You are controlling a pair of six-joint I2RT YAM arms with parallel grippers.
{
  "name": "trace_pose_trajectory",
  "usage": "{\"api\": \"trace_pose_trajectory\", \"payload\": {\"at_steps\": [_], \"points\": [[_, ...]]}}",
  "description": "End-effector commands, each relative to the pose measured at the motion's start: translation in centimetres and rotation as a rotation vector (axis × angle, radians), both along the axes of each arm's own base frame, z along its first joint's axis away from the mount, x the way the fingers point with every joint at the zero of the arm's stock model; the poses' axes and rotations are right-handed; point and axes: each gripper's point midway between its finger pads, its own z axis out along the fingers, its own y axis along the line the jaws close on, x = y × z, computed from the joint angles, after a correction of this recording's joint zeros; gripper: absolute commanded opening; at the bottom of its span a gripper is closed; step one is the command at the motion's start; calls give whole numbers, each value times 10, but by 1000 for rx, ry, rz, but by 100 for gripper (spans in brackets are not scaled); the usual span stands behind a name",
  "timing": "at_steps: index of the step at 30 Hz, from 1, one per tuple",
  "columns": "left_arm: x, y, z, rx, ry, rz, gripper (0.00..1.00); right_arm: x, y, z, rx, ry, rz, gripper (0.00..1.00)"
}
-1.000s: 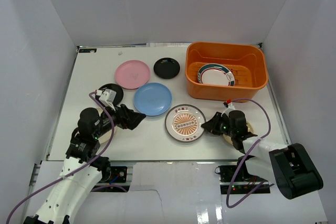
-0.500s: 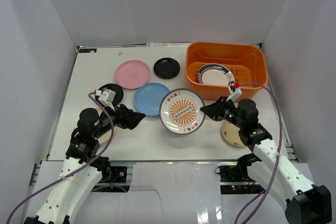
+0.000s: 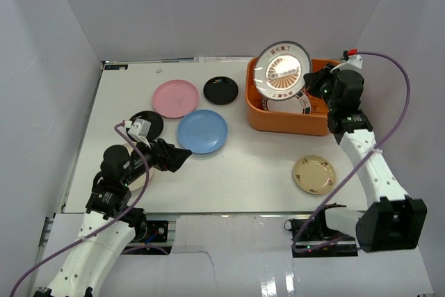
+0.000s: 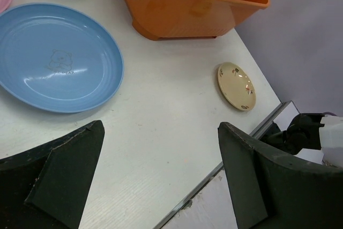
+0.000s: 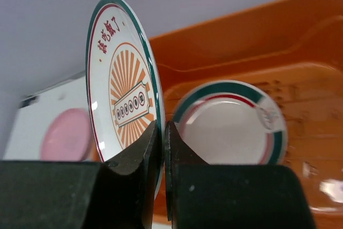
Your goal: Place the plates into the plastic bin on the countertop
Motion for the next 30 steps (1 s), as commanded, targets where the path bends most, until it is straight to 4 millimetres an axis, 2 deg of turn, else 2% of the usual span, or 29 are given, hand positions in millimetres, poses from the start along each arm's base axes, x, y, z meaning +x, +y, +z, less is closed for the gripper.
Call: {"api": "trace_pose_trajectory", "payload": {"at_steps": [1,4,7,9,11,13,15,16,18,19,23,24,25,26,27,28,29,30], "points": [[-2,2,4,-4,-14,4,98,28,-51,-4,-74,21,-205,8],[-3,2,5,-5,-18,4,98,49,-62,-44,-99,120,-231,8],[-3,2,5,-3,-19,6,98,57,-70,-66,-129,172,-252,8],[-3,2,5,-3,-18,4,98,65,-71,-98,-150,253,-251,8],[-2,2,4,-1,-16,5,98,66,-73,-111,-161,282,-259,8],[-2,2,4,0,-15,10,98,65,-78,-122,-174,310,-277,13],[-2,2,4,0,-12,9,98,62,-81,-129,-186,325,-291,27],[-1,2,2,2,-7,10,98,61,-83,-128,-193,325,-298,38],[-1,2,3,1,-10,12,98,60,-85,-124,-209,323,-300,51],[0,3,3,3,-8,14,98,54,-84,-124,-216,345,-294,61],[0,3,2,5,-4,16,98,45,-75,-93,-202,290,-241,75],[0,3,2,5,-3,18,98,40,-70,-88,-193,277,-219,76],[0,3,2,4,-4,19,98,32,-60,-73,-176,237,-172,77],[1,4,2,6,-5,22,98,27,-53,-68,-172,222,-147,77],[1,4,2,8,-3,23,98,18,-31,-68,-182,213,-88,77],[1,5,2,9,0,26,98,7,-21,-55,-189,178,-66,77],[2,5,1,11,0,29,98,-2,-7,-54,-197,172,-36,76],[3,6,2,10,-1,38,98,-17,29,-54,-207,157,55,75]]}}
